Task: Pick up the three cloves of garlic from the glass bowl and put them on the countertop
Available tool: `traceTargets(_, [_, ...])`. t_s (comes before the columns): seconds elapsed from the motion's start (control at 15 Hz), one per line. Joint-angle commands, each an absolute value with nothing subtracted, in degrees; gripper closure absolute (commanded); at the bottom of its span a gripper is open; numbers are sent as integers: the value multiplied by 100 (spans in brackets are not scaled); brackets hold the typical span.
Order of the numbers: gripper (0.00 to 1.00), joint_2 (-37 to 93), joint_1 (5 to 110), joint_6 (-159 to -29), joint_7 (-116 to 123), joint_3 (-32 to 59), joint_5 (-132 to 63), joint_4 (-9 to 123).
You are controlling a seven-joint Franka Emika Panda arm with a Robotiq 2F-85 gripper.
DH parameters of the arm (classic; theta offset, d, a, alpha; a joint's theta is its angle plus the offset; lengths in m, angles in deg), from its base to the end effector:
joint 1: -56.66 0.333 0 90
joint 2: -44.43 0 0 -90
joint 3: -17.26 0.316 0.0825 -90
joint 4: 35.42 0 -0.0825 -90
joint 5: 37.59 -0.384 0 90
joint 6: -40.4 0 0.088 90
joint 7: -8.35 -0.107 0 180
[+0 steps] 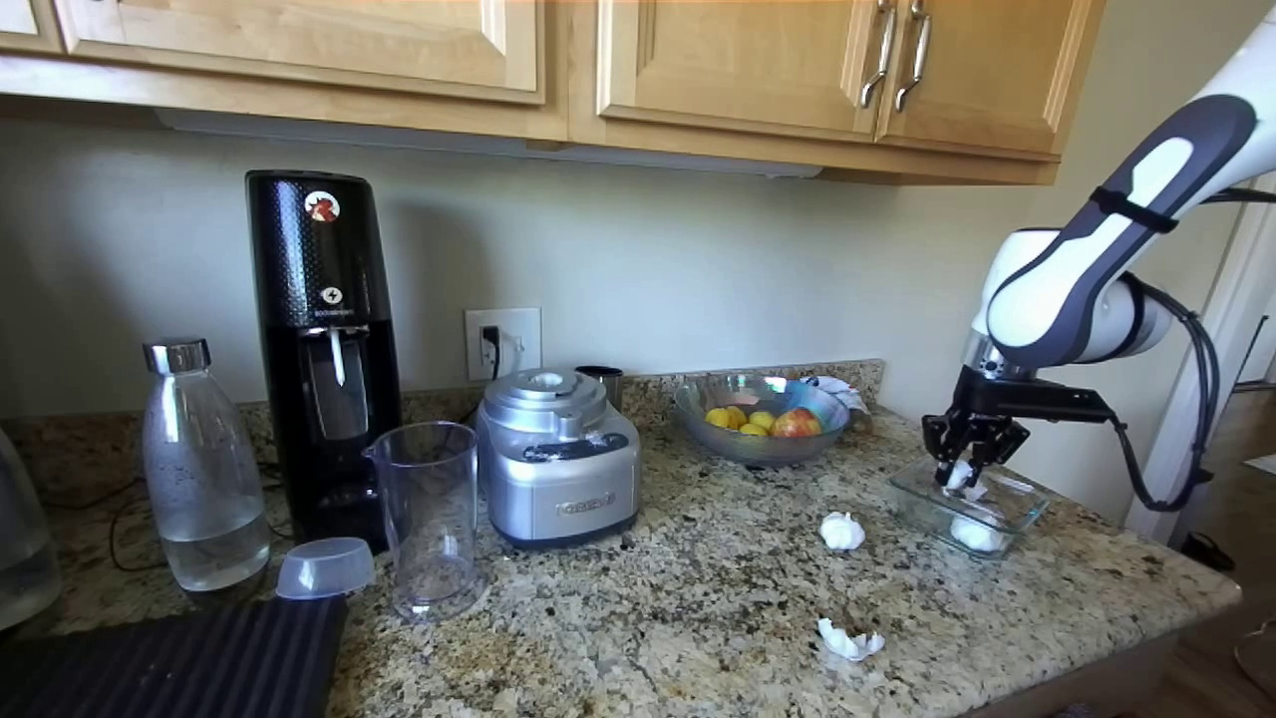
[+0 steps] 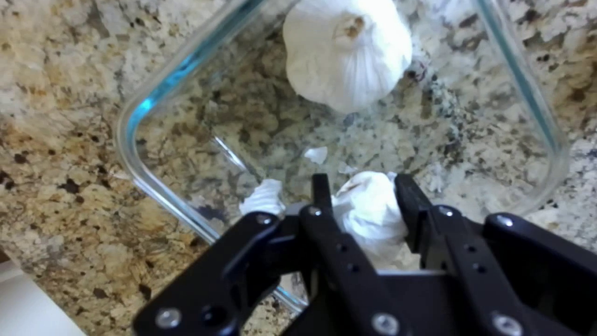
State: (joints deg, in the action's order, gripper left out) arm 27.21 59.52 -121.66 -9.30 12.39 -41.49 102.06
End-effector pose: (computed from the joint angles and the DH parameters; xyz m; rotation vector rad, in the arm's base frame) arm 0.5116 -0.0227 0.2043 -3.0546 0.6210 -0.2012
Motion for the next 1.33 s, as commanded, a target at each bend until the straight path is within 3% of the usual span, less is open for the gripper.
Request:
traceTargets(0.0, [85, 3702, 5919, -11756, -604, 1343, -4102, 10763])
traceTargets(0.47, [86, 4249, 6109, -11240, -232, 1918, -3924, 10524])
traceTargets(1.27, [86, 2793, 6866, -11512, 351, 2928, -3900, 9677])
